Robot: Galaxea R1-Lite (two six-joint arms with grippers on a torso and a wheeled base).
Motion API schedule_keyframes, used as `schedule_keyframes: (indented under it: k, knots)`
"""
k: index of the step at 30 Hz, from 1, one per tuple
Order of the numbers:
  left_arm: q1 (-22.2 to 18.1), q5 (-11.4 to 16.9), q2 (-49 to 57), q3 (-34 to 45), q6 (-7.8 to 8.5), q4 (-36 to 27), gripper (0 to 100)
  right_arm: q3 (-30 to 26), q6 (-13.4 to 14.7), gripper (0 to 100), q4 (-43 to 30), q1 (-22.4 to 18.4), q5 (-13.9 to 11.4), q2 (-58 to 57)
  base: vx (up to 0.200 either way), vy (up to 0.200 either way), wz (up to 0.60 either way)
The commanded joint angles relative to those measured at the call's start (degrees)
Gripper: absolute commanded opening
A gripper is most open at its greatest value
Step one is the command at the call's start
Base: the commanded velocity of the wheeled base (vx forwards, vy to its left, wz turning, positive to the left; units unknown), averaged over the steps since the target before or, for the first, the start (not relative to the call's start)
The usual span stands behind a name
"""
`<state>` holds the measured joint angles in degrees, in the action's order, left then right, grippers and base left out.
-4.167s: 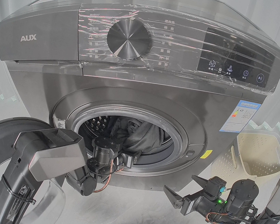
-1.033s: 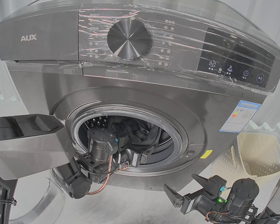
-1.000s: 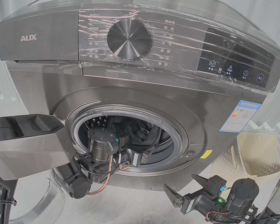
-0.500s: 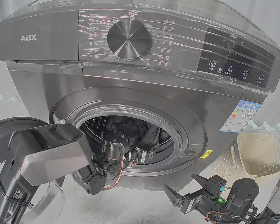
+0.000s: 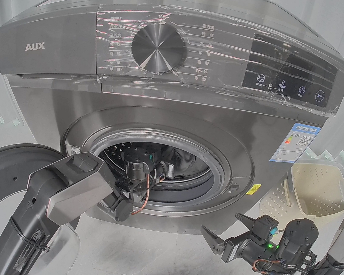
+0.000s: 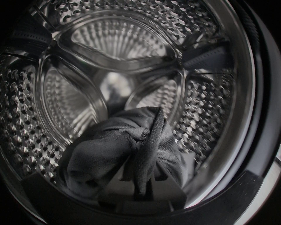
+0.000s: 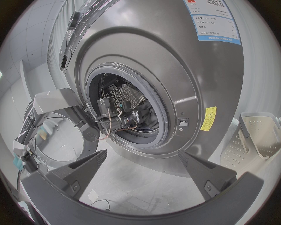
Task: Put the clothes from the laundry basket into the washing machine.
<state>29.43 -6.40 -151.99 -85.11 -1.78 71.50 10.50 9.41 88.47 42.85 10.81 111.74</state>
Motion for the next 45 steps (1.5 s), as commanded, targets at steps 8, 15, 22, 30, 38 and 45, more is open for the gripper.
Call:
schedule_keyframes:
  k: [8,15,22,30,38,45]
  knots:
    - [-4.4,-3.4,-6.0,-13.9,-0.51,-1.6,0,0.1,0.1,100,0.0,0.0,0.0,0.1,0.000,0.000,0.00]
    - [-4.3,-3.4,-7.5,-13.9,-0.42,-1.7,0,0.0,0.1,100,0.0,0.0,0.0,0.1,0.000,0.000,0.00]
    - [-4.2,-3.4,-6.3,-12.6,-0.51,-1.3,100,0.0,0.1,100,0.0,0.0,0.0,0.1,0.000,0.000,0.00]
    - [-2.9,-2.7,2.3,-0.6,-1.21,0.3,100,-0.1,0.1,100,0.0,0.0,0.0,0.1,0.000,0.000,0.00]
    - [-0.5,-0.3,13.4,13.9,-1.21,1.4,100,-0.1,0.0,100,0.0,0.0,0.0,0.1,0.000,0.000,0.00]
    - [3.6,-0.3,19.6,22.9,-1.30,3.4,100,-0.1,0.0,100,0.0,0.0,0.0,-0.2,0.000,0.000,0.00]
